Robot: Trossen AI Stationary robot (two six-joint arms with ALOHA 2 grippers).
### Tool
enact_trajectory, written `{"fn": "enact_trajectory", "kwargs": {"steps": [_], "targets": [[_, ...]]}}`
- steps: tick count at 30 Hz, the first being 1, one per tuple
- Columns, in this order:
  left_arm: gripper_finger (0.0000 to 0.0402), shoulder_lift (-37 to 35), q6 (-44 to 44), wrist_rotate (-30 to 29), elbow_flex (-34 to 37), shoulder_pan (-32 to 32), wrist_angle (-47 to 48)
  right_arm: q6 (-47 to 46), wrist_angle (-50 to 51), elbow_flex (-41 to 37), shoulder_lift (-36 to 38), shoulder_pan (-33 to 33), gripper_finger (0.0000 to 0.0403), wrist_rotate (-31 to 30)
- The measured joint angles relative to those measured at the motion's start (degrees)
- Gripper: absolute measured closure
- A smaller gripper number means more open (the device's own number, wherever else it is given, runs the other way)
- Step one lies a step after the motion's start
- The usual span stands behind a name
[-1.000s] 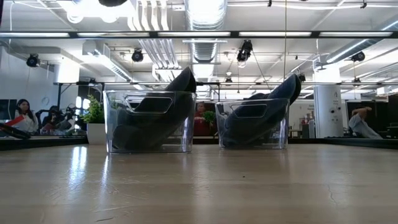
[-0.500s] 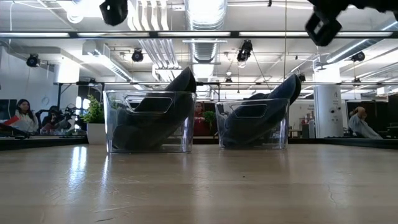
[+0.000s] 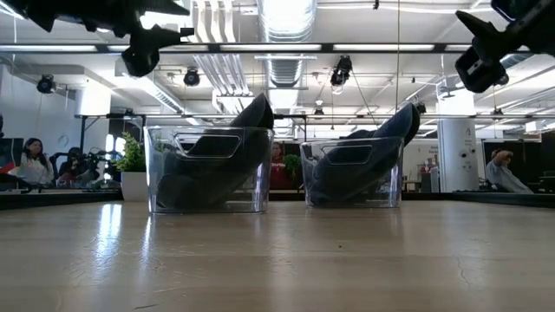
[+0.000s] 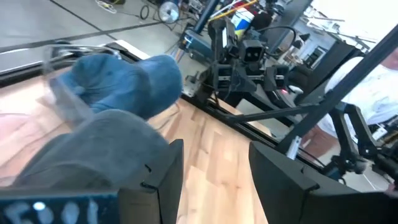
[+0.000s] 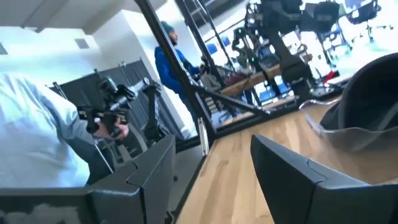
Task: Pick & Place hat
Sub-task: Return to Home Position
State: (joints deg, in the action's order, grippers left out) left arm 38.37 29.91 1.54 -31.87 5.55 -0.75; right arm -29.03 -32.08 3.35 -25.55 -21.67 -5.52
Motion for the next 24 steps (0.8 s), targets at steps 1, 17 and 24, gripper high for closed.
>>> {"fn": "enact_trajectory", "kwargs": {"steps": [1,17,24], "targets": [[0.0226,-0.7,-0.1,0.9,0.8,1.1,0.0,0.4,0.0,-1.0,1.6,0.0,0.0197,0.0],[0.0226,-8.3,-0.6,8.4,9.6,10.9,-1.4,13.0,9.6,-2.8,11.8,0.3,0.0197,-5.1],[0.0226,-11.3,-0.9,9.9,12.1,11.0,-2.8,12.7,9.6,-2.8,10.7,0.3,0.0197,-5.1]]}}
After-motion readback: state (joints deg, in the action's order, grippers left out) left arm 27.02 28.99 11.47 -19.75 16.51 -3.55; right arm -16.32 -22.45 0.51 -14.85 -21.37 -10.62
